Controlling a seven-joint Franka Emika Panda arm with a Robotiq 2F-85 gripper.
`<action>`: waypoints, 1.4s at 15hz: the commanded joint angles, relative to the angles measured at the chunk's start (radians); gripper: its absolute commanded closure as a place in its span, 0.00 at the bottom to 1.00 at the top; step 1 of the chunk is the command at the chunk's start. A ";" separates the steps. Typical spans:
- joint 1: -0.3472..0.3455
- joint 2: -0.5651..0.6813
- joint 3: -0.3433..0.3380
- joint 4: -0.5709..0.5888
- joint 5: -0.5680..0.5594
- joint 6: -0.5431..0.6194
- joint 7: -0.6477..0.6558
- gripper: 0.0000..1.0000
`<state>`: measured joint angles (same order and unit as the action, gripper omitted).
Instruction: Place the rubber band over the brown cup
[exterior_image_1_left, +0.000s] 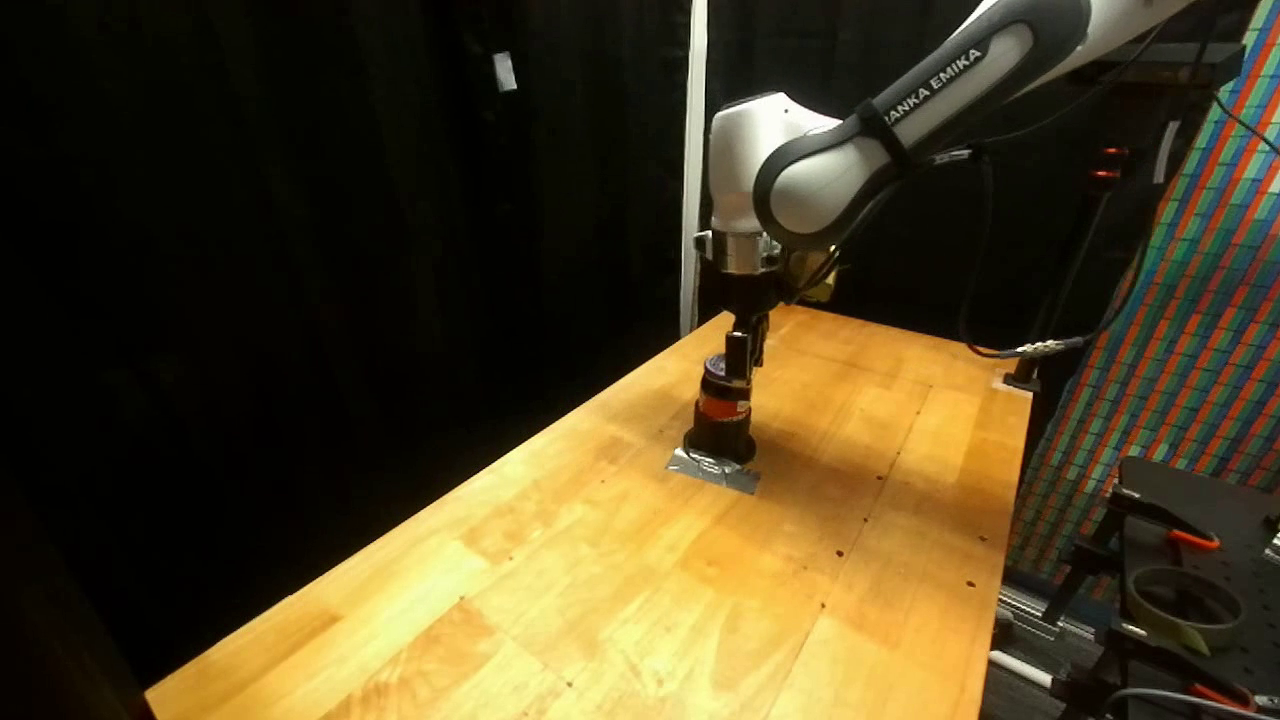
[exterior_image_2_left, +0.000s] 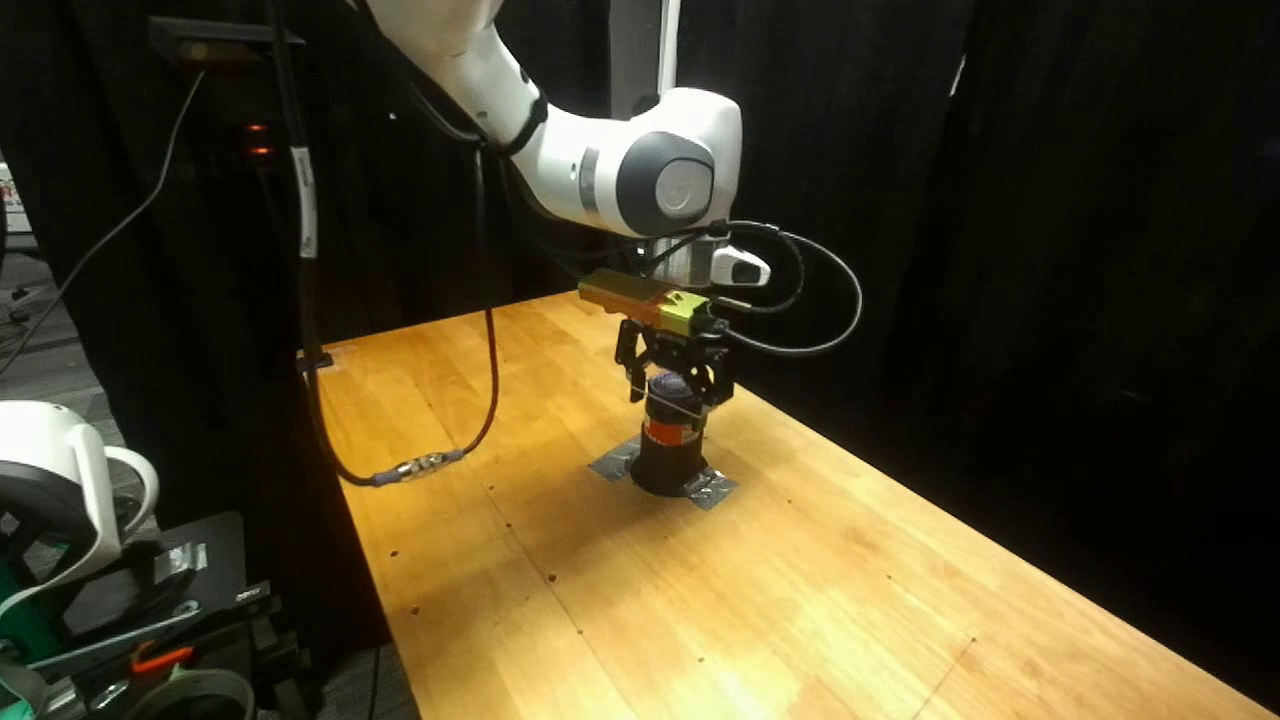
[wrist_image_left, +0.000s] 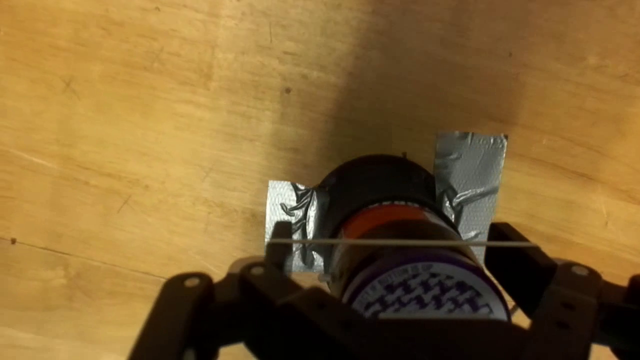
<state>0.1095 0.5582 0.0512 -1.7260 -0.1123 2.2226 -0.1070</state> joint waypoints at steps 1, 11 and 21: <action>-0.022 -0.129 0.006 -0.248 -0.015 0.273 -0.016 0.00; 0.031 -0.325 -0.093 -0.764 -0.125 1.008 0.025 0.41; 0.146 -0.209 -0.132 -0.984 0.150 1.742 -0.071 0.92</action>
<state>0.2680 0.3138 -0.1403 -2.6563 -0.0556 3.7963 -0.1322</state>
